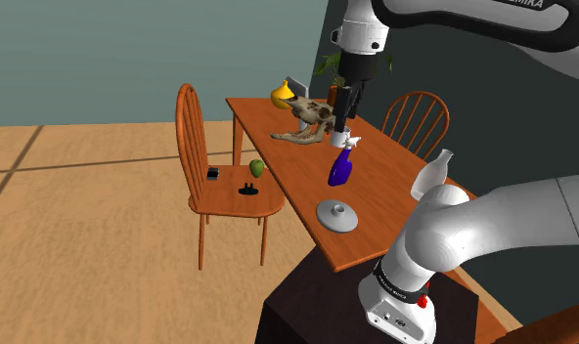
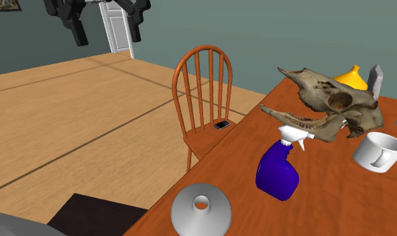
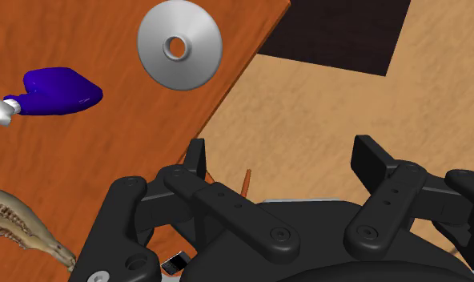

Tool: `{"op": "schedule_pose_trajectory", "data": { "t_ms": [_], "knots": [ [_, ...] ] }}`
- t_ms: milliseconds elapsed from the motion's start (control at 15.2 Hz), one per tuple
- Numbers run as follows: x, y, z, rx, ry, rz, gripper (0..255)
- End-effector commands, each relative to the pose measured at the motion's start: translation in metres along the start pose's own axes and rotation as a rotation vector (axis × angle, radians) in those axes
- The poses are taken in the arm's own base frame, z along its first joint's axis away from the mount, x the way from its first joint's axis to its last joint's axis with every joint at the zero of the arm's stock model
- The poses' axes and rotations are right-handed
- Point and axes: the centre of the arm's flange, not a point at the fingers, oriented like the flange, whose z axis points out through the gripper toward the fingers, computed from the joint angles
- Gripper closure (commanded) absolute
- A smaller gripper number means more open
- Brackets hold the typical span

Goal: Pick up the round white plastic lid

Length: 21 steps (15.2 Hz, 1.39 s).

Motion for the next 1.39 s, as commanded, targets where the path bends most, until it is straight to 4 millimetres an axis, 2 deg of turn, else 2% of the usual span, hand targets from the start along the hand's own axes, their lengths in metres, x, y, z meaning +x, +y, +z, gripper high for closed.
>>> {"op": "schedule_pose_trajectory", "data": {
  "t_ms": [0, 1320],
  "knots": [
    [0.000, 0.000, 0.000, 0.000, 0.000, 0.000, 0],
    [0.001, 0.105, 0.245, 0.045, -0.037, 0.197, 0]
  ]
}}
